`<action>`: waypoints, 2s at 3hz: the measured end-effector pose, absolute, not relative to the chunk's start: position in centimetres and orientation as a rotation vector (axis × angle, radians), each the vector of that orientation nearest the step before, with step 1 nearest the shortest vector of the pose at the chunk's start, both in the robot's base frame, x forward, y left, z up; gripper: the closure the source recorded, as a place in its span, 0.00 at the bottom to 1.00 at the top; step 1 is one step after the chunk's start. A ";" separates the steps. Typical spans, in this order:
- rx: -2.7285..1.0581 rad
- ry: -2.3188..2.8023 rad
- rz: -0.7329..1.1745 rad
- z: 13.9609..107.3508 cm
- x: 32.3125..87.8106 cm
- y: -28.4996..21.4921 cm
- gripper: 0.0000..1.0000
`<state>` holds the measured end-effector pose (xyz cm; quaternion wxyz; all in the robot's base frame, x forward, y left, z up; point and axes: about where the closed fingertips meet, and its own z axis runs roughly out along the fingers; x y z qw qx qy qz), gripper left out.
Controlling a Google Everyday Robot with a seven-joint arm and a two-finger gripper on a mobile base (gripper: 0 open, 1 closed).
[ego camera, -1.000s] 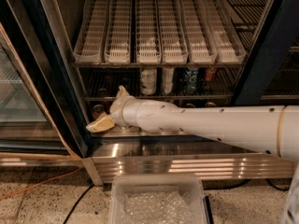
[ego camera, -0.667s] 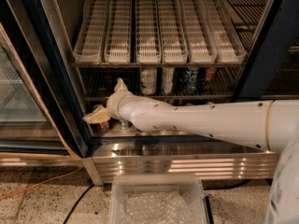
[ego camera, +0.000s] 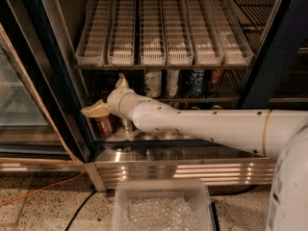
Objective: Pick orange can from middle shelf of fridge
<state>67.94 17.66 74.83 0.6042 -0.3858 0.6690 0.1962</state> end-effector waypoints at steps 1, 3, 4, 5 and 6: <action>-0.850 1.528 0.487 75.0 68.7 18.0 0.00; -0.793 1.517 0.478 74.7 69.5 18.3 0.00; -0.685 1.487 0.448 74.8 71.2 18.1 0.00; -0.617 1.442 0.422 75.8 72.6 18.0 0.00; -0.581 1.412 0.407 76.6 73.8 18.1 0.00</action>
Offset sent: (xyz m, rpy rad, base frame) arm 0.0071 0.0029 0.0017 0.0464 -0.0033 -0.0037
